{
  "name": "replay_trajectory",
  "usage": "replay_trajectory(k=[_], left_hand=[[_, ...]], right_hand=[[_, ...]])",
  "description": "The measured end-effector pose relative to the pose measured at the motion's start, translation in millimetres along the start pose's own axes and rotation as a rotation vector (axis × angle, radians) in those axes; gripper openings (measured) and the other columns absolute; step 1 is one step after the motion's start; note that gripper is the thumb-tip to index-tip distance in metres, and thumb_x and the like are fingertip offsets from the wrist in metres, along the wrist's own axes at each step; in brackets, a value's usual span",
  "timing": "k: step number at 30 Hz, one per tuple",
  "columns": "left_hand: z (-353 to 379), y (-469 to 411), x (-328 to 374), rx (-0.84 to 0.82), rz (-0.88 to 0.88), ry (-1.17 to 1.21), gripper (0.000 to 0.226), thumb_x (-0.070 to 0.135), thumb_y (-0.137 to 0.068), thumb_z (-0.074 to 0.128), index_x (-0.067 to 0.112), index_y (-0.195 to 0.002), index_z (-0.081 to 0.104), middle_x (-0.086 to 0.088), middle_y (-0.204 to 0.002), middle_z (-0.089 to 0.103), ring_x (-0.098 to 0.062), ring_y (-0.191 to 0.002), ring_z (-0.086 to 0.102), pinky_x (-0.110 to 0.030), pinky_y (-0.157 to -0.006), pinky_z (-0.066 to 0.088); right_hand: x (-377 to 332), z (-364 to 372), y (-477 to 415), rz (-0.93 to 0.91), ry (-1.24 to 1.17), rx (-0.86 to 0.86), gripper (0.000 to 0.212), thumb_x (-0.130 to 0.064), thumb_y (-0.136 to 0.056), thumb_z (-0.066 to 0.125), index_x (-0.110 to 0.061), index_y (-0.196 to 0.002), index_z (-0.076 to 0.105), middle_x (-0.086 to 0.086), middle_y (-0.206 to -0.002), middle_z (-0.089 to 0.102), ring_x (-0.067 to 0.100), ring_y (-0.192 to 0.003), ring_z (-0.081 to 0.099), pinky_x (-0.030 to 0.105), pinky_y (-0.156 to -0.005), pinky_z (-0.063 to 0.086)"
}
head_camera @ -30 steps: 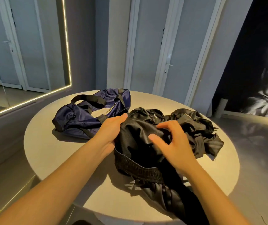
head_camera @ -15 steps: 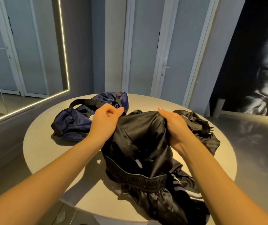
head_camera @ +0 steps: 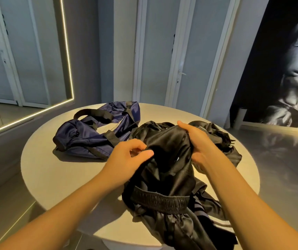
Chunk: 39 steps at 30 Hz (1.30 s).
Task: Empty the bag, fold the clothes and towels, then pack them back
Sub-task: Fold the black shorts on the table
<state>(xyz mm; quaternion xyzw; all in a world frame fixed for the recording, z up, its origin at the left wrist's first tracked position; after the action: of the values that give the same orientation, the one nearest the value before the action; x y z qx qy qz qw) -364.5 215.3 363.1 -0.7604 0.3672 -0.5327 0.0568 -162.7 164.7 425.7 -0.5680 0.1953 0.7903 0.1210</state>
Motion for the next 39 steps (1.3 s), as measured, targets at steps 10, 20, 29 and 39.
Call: replay_trajectory(k=[10,20,29,39], left_hand=[[-26,-30,33,0.098,-0.348,0.472,0.037,0.029,-0.102,0.059,0.023,-0.069,0.073,0.007,-0.078,0.073,-0.007,-0.075,0.066,-0.03,-0.077,0.044],[-27,-41,24,0.104,-0.468,0.688,0.026,0.027,-0.099,0.063,0.021,-0.078,0.077,-0.003,-0.09,0.075,-0.022,-0.091,0.068,-0.035,-0.082,0.049],[-41,-43,14,0.057,-0.455,0.442,0.014,0.021,-0.097,0.067,0.012,-0.089,0.074,0.01,-0.081,0.074,-0.009,-0.079,0.07,-0.021,-0.073,0.057],[11,12,-8,0.039,0.039,-0.341,0.05,0.067,-0.077,0.071,0.034,-0.114,0.061,0.016,-0.109,0.056,-0.007,-0.101,0.056,-0.03,-0.088,0.047]], right_hand=[[2,-13,-13,-0.52,0.783,0.199,0.032,-0.037,-0.099,0.061,-0.009,-0.083,0.062,0.003,-0.082,0.066,0.02,-0.075,0.061,0.034,-0.072,0.052],[37,-7,5,-0.787,1.099,-0.122,0.01,-0.02,-0.097,0.065,-0.016,-0.091,0.072,0.003,-0.086,0.063,0.021,-0.082,0.058,0.042,-0.078,0.048],[-6,-1,9,-0.156,0.156,-0.089,0.035,-0.038,-0.101,0.058,-0.006,-0.102,0.073,0.009,-0.092,0.078,0.025,-0.086,0.074,0.037,-0.083,0.058],[25,-3,-14,0.037,-0.066,0.033,0.031,-0.034,-0.099,0.064,-0.008,-0.116,0.069,0.012,-0.104,0.078,0.036,-0.104,0.071,0.047,-0.094,0.056]])
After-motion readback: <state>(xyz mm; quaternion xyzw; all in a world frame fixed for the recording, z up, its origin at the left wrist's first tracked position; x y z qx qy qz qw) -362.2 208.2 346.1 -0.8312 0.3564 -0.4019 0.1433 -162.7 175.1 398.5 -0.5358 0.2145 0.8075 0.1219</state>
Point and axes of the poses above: each hand's wrist, its own y-axis away from the middle knuckle, its own z-axis out of the palm, x = y × z, the point moved 1 cm from there along -y, towards the middle knuckle
